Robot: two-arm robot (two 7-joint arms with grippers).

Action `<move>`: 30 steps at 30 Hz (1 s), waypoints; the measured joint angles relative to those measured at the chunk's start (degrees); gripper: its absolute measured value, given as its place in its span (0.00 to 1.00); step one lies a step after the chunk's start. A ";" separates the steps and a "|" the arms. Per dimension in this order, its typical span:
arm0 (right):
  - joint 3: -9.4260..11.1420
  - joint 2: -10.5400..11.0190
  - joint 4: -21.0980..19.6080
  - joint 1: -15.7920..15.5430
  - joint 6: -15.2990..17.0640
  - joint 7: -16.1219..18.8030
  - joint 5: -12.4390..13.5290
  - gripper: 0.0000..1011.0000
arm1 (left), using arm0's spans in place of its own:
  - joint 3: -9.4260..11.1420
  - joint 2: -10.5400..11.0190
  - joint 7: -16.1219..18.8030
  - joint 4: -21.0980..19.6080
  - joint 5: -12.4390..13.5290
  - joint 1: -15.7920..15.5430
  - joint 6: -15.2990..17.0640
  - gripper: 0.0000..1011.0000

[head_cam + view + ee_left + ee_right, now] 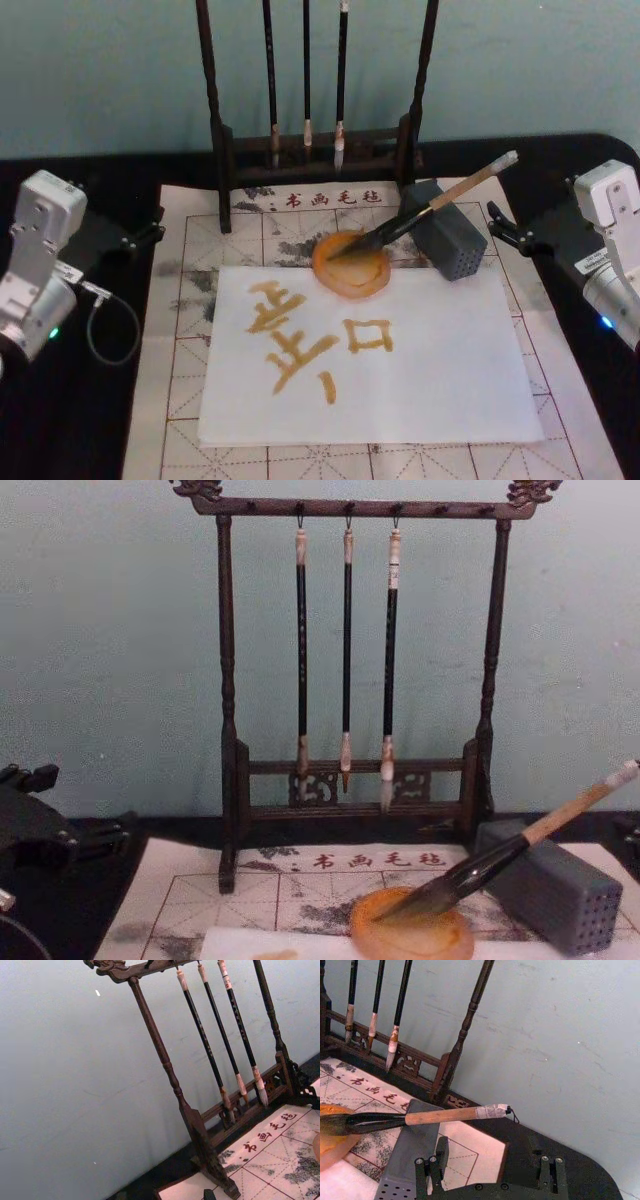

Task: Pick up the brush from the inkstone, write on the paper, then place the brush back to its original position.

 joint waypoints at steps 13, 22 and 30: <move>0.00 0.00 0.00 0.00 0.00 0.00 0.00 0.99 | 0.00 0.00 0.00 0.00 0.00 0.00 0.00 0.99; 0.00 0.00 0.00 0.00 0.00 0.00 0.00 0.99 | 0.00 0.00 0.00 0.00 0.00 0.00 0.00 0.99; 0.00 0.00 0.00 0.00 0.00 0.00 0.00 0.99 | 0.00 0.00 0.00 0.00 0.00 0.00 0.00 0.99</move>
